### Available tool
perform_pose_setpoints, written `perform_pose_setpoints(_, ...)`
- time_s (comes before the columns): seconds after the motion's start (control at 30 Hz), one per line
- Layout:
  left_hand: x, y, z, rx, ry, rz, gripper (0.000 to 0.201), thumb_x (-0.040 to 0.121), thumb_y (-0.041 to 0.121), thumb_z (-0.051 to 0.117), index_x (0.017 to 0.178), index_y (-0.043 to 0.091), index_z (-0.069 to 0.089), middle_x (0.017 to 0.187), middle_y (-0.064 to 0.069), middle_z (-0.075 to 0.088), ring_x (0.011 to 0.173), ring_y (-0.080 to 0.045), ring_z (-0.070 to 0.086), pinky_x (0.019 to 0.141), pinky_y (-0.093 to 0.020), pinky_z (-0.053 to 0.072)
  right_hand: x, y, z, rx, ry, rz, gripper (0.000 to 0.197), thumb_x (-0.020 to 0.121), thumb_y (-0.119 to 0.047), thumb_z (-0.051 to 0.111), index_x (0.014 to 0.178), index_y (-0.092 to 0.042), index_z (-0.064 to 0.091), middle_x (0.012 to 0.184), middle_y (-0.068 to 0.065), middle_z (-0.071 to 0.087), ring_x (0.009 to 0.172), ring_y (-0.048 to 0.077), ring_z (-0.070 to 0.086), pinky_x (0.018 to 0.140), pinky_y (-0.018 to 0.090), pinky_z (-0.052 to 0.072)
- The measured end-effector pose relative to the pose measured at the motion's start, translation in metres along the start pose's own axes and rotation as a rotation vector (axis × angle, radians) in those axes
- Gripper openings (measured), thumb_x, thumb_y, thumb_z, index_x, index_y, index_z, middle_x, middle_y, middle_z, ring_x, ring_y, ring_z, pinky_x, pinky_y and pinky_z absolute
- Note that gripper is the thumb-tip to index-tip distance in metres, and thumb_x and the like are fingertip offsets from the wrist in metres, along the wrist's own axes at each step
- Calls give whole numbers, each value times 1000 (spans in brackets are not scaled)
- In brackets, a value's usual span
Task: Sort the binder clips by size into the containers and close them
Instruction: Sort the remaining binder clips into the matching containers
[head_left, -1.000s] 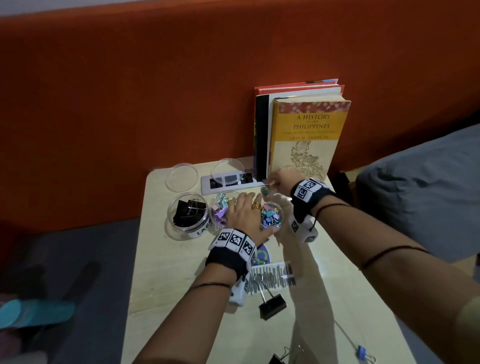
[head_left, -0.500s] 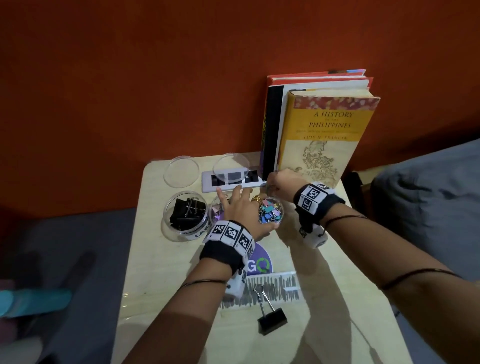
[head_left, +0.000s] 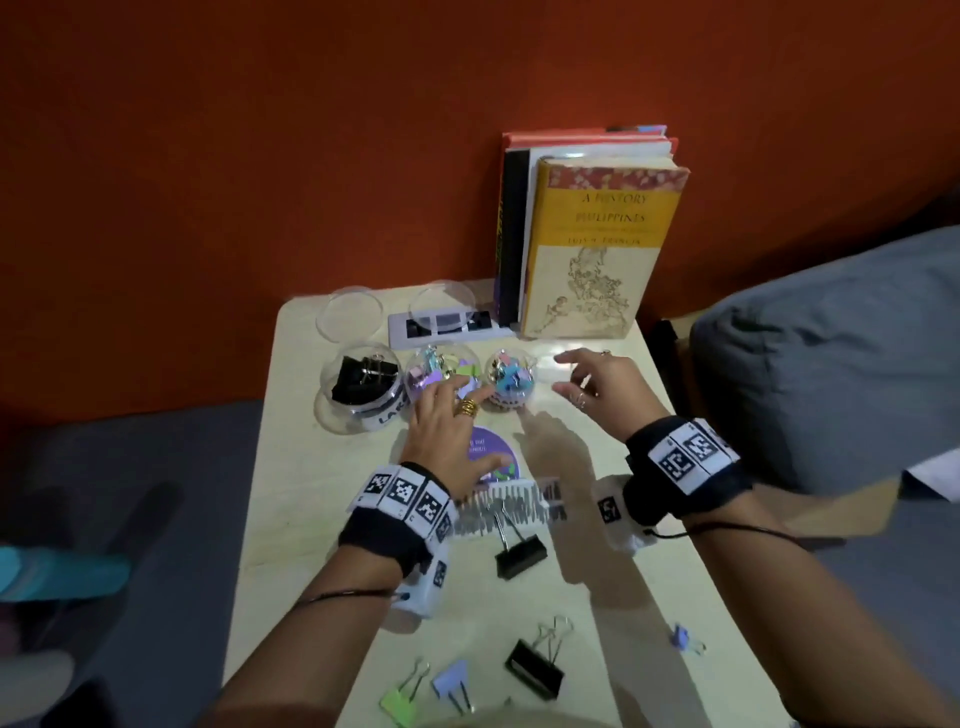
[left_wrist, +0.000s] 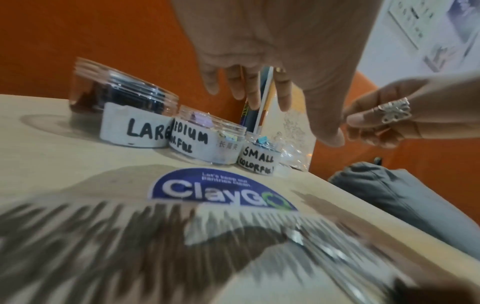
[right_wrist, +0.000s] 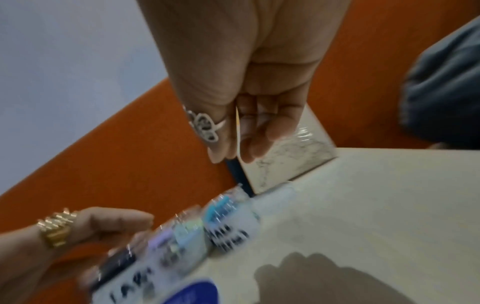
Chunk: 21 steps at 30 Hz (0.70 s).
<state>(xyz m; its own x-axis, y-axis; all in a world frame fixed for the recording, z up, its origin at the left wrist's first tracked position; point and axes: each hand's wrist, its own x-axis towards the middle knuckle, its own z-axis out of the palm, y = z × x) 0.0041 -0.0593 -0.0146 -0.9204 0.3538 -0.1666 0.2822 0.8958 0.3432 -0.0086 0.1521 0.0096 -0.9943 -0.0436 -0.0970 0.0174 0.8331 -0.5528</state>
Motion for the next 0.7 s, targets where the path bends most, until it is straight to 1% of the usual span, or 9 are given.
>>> perform_pose_setpoints(0.07,-25,0,5,-12,-51,65,71,77,54,65,139,33,38,149,1,25,138,-21,18,115,-36,19,-38,12,2,-12,-11,30,24,86,-19,63,109,-12,64,87,10,69,76,17,52,75,26,40)
perform_pose_setpoints(0.13,-50,2,11,-6,-92,106,58,78,49,65,132,35,48,145,4,31,134,-19,23,111,-34,23,-76,31,10,-61,-79,87,15,83,-9,63,97,-11,68,88,10,69,76,19,56,76,28,43)
perform_pose_setpoints(0.2,-75,3,20,-7,-109,105,43,80,43,64,122,37,57,137,9,38,129,-15,29,108,-33,26,-111,46,21,-147,-189,166,20,79,1,58,90,-12,69,90,10,69,86,25,61,78,30,45)
perform_pose_setpoints(0.33,-123,-6,39,-204,-154,82,21,81,30,67,102,29,66,114,15,47,111,-5,37,106,-29,34,-166,60,40,-194,-326,280,28,78,4,54,100,-10,65,104,12,61,101,28,57,84,30,43)
perform_pose_setpoints(0.43,-146,-16,47,-307,-341,96,30,73,32,76,101,28,66,100,20,44,97,4,45,96,-24,47,-197,66,52,-193,-332,307,27,77,-2,61,103,-10,63,105,12,55,100,31,54,80,32,45)
perform_pose_setpoints(0.5,-156,-20,50,-198,-450,159,48,64,43,79,108,32,65,102,19,41,96,4,40,91,-19,44,-214,72,60,-171,-274,329,31,72,3,61,99,-14,63,101,10,52,92,30,53,72,34,48)
perform_pose_setpoints(0.57,-164,-19,54,-98,-491,247,57,61,48,78,114,33,63,106,19,39,100,1,35,89,-18,38,-221,76,67,-143,-234,333,41,70,14,52,100,-12,63,100,10,50,87,26,47,67,27,47)
perform_pose_setpoints(0.63,-169,-12,57,-40,-518,331,54,68,50,74,117,33,61,112,15,41,102,-1,33,89,-18,33,-222,75,70,-84,-192,328,46,67,22,43,98,-5,63,97,12,48,87,28,49,69,25,47)
perform_pose_setpoints(0.7,-170,-2,63,-10,-534,417,47,74,50,69,117,32,60,117,11,45,106,-6,39,89,-19,32,-218,69,72,-56,-158,324,44,68,24,41,96,-1,64,94,13,48,89,31,52,76,32,50)
